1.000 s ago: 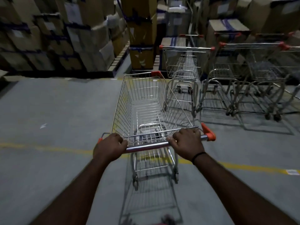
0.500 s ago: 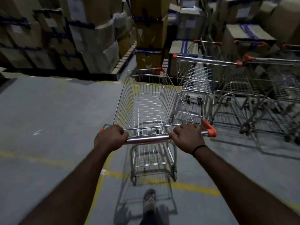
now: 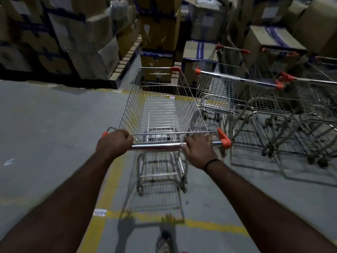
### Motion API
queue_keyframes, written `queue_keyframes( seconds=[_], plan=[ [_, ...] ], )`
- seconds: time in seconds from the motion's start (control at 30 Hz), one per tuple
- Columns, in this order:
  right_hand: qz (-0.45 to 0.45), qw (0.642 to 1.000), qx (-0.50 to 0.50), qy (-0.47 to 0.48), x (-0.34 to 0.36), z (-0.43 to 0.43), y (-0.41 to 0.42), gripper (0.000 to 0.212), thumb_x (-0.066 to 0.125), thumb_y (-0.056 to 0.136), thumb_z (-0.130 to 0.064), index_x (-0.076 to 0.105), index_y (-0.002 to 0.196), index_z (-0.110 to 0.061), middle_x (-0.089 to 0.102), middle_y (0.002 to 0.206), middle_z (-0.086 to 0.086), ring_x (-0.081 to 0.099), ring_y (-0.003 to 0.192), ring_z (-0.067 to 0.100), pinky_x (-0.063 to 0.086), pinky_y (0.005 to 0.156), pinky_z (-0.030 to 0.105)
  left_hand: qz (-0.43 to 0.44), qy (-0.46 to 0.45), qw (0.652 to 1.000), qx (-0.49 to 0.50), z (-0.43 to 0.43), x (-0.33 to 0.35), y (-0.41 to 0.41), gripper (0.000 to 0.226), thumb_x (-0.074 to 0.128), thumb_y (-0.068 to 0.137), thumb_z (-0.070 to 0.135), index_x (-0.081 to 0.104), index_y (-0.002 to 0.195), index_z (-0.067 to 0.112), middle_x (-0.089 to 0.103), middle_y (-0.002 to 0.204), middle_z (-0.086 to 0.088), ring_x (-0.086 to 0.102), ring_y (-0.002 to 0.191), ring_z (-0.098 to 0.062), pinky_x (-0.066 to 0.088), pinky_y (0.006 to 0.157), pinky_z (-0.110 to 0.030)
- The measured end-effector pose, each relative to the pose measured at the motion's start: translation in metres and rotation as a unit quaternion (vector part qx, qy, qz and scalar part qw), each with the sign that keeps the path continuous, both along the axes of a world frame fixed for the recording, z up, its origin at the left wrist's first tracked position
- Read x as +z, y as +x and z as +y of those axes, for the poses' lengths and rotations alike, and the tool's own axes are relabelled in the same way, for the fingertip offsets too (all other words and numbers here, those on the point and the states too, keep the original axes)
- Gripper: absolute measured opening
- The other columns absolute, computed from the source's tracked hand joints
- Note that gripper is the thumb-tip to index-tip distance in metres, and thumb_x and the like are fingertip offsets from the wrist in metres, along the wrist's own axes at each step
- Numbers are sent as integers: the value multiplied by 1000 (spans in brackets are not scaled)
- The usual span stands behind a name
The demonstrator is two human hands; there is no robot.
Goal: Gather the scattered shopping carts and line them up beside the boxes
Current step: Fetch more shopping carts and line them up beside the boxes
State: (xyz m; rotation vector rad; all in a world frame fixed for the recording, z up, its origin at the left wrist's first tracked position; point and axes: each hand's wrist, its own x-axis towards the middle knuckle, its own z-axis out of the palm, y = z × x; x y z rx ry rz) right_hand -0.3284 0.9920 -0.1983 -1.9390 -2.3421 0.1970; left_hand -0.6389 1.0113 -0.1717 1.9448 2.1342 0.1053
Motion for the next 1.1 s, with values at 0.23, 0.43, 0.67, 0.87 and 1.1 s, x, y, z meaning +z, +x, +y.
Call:
queue_keyframes(
  seconds=[0.23,0.43,0.67,0.87,1.1],
  plan=[
    [107,993,43,-15,13,28,8,71,20,90,-63,60,129,-19,59,130,5,47,128,27,23,114,47,36,43,998,9,45,5,6,23,54,77,33,70,84,18,69,92,-8,63,85,-32,51,72,-34],
    [126,992,-1,26,13,26,45,46,40,96,-53,64,118,-20,64,117,-1,53,117,21,31,109,48,-34,96,993,-55,62,13,80,33,56,86,45,75,96,21,72,100,-5,67,91,-30,56,77,-39],
    [168,978,-96,74,41,4,120,50,45,95,-52,63,127,-17,66,118,1,57,114,22,45,97,48,-101,114,973,-176,65,36,204,27,59,88,39,76,99,22,71,110,-3,64,104,-31,53,80,-39],
    [155,963,-218,43,56,-44,215,57,46,97,-54,57,135,-14,61,132,8,54,124,27,43,102,42,-123,143,930,-316,46,52,324,24,63,86,37,77,95,19,71,103,-5,63,102,-31,54,77,-39],
    [145,933,-328,40,67,-128,356,64,42,98,-61,48,146,-20,52,146,4,47,134,24,37,110,43,-91,130,873,-461,7,50,492,45,43,77,44,77,91,17,72,97,-7,66,98,-33,55,80,-41]
  ],
)
